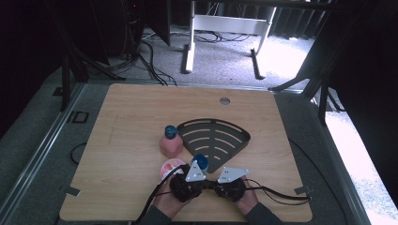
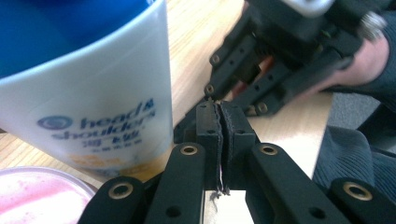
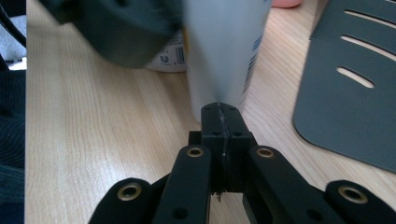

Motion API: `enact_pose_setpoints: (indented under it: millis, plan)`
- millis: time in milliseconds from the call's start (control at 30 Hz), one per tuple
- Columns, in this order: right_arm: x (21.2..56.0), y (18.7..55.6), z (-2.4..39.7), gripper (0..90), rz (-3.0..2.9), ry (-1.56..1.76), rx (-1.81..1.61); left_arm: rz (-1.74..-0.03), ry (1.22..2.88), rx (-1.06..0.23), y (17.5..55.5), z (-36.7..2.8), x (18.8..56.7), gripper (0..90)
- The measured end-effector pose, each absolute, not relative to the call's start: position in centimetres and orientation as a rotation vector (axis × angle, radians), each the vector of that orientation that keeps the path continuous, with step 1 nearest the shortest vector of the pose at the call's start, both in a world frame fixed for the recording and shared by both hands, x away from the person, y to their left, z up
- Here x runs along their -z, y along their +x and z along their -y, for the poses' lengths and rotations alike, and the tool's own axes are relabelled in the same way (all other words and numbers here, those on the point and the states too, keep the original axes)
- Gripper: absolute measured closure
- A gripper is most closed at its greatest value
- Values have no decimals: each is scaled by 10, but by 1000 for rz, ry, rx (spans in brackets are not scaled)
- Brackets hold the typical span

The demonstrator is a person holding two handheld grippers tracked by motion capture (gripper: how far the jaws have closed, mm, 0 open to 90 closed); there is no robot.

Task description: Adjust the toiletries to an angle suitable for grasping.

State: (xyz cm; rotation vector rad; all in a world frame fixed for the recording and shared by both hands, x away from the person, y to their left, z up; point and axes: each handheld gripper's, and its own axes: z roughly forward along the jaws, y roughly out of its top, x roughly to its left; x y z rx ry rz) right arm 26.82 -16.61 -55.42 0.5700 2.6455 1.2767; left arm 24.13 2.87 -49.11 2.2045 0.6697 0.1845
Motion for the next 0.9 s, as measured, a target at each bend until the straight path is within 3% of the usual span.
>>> enact_pose_setpoints:
  millis: [900]
  plan:
    - [553,271,169,900,-2635,580,-1226,-896,2170,-183,280,-48,503,875]
